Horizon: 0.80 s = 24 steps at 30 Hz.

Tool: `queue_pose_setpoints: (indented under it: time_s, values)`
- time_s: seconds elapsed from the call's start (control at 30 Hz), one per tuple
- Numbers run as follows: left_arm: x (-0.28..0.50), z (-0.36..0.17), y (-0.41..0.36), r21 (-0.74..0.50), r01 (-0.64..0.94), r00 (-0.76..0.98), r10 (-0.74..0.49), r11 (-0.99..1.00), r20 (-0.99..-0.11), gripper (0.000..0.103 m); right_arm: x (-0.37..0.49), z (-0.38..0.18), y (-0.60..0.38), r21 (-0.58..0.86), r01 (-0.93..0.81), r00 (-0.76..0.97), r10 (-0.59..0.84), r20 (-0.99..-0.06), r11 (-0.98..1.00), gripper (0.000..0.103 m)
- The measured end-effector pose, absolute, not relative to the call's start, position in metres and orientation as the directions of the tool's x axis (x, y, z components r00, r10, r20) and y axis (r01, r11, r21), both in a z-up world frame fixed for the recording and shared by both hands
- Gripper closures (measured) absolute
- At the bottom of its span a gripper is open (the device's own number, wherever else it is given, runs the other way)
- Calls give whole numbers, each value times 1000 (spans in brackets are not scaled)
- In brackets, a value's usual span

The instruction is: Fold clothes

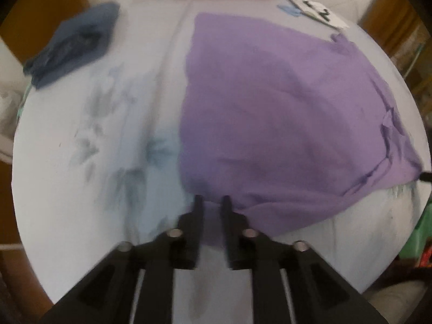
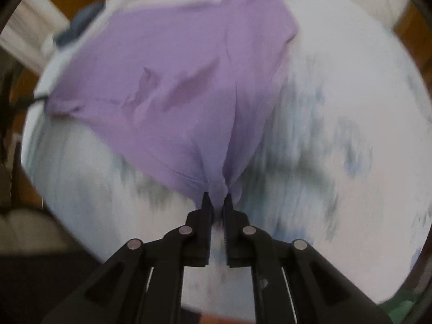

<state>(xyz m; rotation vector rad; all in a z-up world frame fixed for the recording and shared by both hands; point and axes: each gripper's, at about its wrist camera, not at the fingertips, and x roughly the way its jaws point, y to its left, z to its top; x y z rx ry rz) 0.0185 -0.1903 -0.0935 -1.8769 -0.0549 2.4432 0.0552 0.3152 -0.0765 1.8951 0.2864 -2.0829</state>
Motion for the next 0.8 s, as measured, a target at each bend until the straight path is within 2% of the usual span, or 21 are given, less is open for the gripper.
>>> queue_pose_setpoints:
  time_s: [0.03, 0.1, 0.23, 0.43, 0.8]
  values:
    - [19, -88, -194, -77, -15, -268, 78, -997, -960, 72, 59, -81, 322, 29, 341, -65, -55, -996, -940, 84]
    - [15, -69, -198, -89, 4, -321, 83, -996, -944, 70, 58, -73, 340, 38, 273, -92, -66, -994, -961, 71]
    - [1, -48, -198, -67, 24, -385, 52, -997, -921, 47, 40, -44, 370, 90, 130, -198, -115, -973, -987, 67]
    - [5, -58, -188, -62, 17, -368, 51, -998, -928, 46, 14, -23, 357, 183, 113, -292, -208, -933, -977, 66]
    - [7, -102, -170, -70, 18, -299, 61, -997, -952, 46, -39, -55, 316, 334, 114, -277, -353, -894, -936, 66]
